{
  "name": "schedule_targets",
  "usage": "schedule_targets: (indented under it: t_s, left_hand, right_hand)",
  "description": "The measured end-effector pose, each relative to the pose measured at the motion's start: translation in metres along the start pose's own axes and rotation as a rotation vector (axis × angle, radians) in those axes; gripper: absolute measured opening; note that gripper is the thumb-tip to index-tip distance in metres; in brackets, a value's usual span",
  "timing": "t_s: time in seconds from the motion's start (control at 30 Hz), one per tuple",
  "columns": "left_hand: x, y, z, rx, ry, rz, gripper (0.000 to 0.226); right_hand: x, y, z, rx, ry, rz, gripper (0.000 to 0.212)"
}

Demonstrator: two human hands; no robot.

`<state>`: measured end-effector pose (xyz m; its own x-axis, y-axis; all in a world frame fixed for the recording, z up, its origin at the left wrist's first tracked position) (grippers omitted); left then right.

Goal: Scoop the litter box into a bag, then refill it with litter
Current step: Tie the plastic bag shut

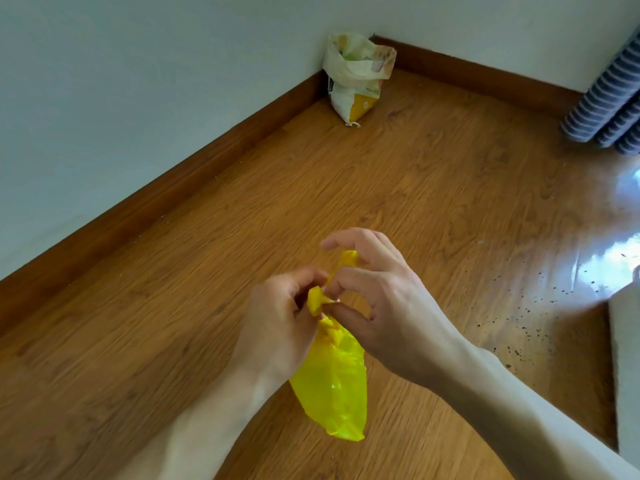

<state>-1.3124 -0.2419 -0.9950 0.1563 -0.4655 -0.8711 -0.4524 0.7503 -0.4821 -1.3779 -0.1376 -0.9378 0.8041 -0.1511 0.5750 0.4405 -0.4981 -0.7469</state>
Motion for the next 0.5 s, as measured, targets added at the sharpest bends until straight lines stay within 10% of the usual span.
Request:
schedule_targets:
  t_s: [0.5]
  left_hand:
    - [-0.012, 0.009, 0.007, 0.172, -0.048, 0.227, 0.022]
  right_hand:
    - [-0.023, -0.009, 0.002, -0.095, 0.2, -0.118, 0.02]
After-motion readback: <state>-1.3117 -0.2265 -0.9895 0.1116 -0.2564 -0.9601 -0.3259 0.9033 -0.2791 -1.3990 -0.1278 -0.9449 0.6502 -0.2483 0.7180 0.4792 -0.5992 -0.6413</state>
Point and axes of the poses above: each hand's wrist, its own z-axis away from the middle knuckle, its own y-axis out of the palm, x = y × z, the point moved 7 cm from there along -z, towards the middle knuckle, and after that the axes turned 5 degrees about -z, right-handed, at the moved point
